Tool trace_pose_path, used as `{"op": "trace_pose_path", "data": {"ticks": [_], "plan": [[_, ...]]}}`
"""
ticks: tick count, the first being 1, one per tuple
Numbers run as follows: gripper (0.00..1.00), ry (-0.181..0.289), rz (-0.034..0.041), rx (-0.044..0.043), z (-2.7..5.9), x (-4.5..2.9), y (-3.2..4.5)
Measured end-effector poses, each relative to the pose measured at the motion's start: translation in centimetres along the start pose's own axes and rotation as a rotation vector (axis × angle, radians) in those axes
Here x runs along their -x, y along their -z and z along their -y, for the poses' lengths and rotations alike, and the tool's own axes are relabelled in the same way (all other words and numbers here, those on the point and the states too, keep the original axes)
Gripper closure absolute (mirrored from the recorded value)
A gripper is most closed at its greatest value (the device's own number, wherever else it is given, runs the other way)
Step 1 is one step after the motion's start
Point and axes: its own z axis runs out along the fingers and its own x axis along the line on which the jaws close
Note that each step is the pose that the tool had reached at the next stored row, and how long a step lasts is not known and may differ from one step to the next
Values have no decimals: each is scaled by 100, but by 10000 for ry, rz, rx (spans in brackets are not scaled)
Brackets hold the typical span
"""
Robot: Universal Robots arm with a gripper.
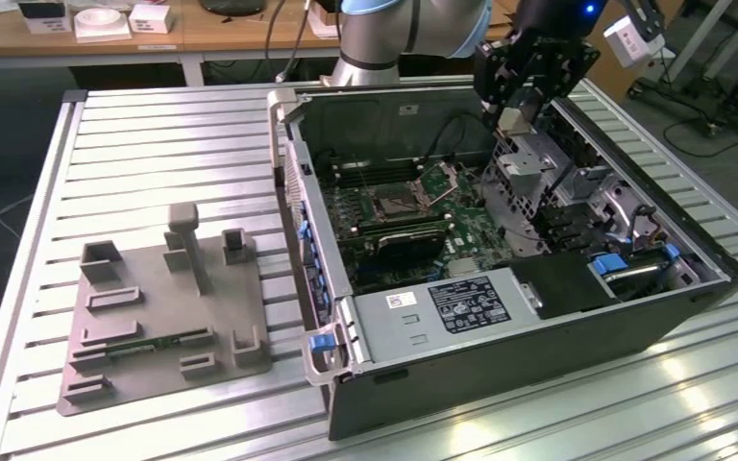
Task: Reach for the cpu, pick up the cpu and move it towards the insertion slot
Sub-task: 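Pick up the cpu and move it towards the insertion slot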
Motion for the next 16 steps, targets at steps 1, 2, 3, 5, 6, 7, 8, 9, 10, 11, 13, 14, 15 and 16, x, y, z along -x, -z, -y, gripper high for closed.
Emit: {"op": "trace_pose_path", "data": {"ticks": [1,2,3,5,6,7,8,9,10,11,13,14,15,16], "plan": [[45,0,0,0,-1,2,0],[45,0,0,0,-2,4,0],[45,-1,0,0,-5,6,0],[45,-1,0,0,-8,10,0],[45,-1,0,-1,-10,13,0],[45,-1,0,0,-12,15,-1],[45,-1,0,0,-15,17,-1],[45,-1,0,-1,-17,19,-1],[45,-1,0,0,-20,22,-1],[45,0,0,0,-23,25,-1],[45,0,0,0,-28,32,-2],[45,-1,0,1,-30,35,-2],[45,-1,0,0,-33,38,-2],[45,-1,0,0,-36,42,-2]]}}
